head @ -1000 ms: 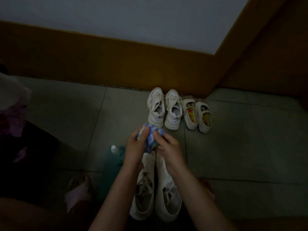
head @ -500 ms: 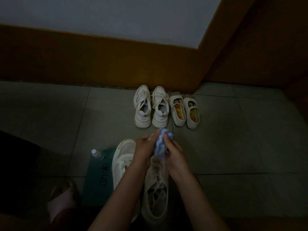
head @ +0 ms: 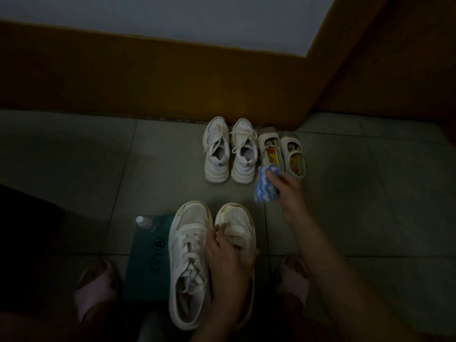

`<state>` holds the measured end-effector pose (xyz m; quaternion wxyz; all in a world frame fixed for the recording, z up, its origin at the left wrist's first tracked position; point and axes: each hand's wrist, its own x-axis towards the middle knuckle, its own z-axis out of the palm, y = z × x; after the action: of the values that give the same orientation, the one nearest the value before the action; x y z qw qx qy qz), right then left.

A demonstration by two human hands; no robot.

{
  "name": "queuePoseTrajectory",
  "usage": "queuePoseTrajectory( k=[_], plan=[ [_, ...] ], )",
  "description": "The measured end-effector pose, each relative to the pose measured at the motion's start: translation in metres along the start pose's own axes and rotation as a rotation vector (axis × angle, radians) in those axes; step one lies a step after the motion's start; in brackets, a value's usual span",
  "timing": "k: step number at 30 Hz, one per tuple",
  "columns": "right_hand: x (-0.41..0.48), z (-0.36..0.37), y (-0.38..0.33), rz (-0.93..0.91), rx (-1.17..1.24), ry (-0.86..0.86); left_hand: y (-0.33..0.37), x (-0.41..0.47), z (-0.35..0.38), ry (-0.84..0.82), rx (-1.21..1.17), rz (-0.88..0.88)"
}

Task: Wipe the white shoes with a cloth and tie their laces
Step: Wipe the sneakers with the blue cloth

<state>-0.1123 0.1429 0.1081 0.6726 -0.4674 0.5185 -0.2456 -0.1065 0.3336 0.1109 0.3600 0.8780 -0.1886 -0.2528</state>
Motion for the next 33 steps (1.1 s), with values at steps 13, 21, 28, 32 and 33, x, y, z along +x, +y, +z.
queuePoseTrajectory(
  k=[13, 21, 28, 32, 33],
  plan=[
    [0.019, 0.053, 0.033, -0.244, -0.790, -0.569, -0.004, -0.007, 0.021, -0.036, 0.127, -0.159],
    [0.008, 0.045, 0.038, -0.247, -0.727, -0.554, -0.002, -0.005, 0.022, 0.027, 0.050, -0.171],
    [-0.004, 0.036, 0.049, -0.218, -0.624, -0.378, -0.003, 0.000, 0.024, 0.029, 0.044, -0.207],
    [-0.008, 0.028, 0.051, -0.235, -0.612, -0.313, -0.002, 0.000, 0.025, 0.015, 0.063, -0.216],
    [-0.008, 0.025, 0.051, -0.237, -0.612, -0.296, -0.002, 0.000, 0.026, 0.018, 0.072, -0.213]
  ],
)
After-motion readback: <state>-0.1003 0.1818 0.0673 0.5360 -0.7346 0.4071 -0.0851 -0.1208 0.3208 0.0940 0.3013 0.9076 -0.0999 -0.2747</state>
